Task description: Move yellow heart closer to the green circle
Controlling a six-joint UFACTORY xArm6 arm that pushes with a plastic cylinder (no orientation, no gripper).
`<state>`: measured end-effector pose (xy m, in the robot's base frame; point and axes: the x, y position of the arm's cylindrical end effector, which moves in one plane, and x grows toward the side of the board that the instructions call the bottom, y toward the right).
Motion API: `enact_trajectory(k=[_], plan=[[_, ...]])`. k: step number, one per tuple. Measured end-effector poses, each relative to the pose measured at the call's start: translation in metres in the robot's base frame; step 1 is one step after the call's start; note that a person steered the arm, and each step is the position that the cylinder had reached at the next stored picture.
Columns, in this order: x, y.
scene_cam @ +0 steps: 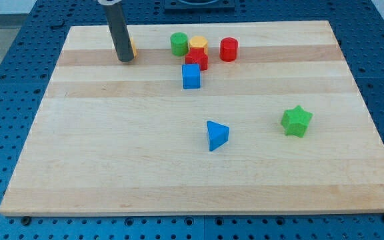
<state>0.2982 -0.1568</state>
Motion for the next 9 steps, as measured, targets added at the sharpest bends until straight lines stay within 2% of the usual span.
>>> enact_trajectory(k=[2, 5, 9], plan=[[0.016, -0.022], [-0.023, -0.052], [-0.035, 0.012]])
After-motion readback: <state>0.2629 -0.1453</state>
